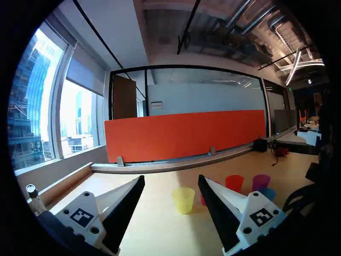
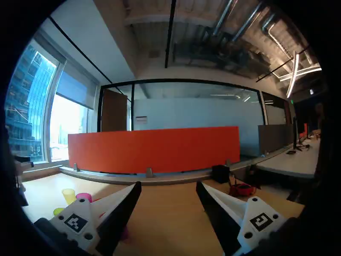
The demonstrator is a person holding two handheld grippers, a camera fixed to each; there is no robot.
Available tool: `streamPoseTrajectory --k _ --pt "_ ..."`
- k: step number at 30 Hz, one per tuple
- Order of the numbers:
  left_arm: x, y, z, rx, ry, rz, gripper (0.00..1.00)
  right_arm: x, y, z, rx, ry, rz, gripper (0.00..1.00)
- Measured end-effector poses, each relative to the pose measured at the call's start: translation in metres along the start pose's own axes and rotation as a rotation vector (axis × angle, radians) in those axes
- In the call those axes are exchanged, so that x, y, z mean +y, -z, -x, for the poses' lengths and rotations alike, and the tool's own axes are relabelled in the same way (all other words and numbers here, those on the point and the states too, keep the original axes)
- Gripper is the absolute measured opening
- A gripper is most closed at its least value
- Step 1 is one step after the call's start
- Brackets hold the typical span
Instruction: Pour water
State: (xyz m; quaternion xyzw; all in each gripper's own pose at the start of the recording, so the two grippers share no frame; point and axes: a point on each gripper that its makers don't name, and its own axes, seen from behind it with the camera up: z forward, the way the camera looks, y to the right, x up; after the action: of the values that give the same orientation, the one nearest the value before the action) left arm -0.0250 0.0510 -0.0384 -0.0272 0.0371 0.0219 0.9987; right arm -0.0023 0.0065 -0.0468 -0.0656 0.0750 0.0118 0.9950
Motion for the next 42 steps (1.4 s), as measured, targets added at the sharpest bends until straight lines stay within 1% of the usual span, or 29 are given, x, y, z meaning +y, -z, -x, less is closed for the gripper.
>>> streamPoseTrajectory --k 6,12,18,24,30,42 --pt "-0.004 -0.005 0.008 -0.002 -0.008 -0.027 0.92 0.004 0.001 0.005 -0.004 -0.004 0.019 0.99" --pt "-0.008 -0.008 0.009 0.009 -0.017 -0.054 0.92 0.005 0.003 0.006 -0.008 -0.002 0.022 0.99" --pt "-0.007 -0.012 0.014 0.014 -0.026 -0.073 0.93 0.004 0.004 0.005 -0.016 0.013 0.025 0.99" --pt "-0.006 -0.014 0.02 0.024 -0.023 -0.077 0.93 0.0 0.004 0.005 -0.028 0.01 0.023 0.99" --pt "-0.015 -0.012 0.033 0.021 -0.026 -0.09 0.93 0.0 0.004 0.004 -0.026 0.016 0.031 0.99" --pt "-0.037 -0.002 0.065 0.004 0.024 -0.106 0.93 -0.007 0.005 0.002 -0.03 0.041 0.037 0.99"
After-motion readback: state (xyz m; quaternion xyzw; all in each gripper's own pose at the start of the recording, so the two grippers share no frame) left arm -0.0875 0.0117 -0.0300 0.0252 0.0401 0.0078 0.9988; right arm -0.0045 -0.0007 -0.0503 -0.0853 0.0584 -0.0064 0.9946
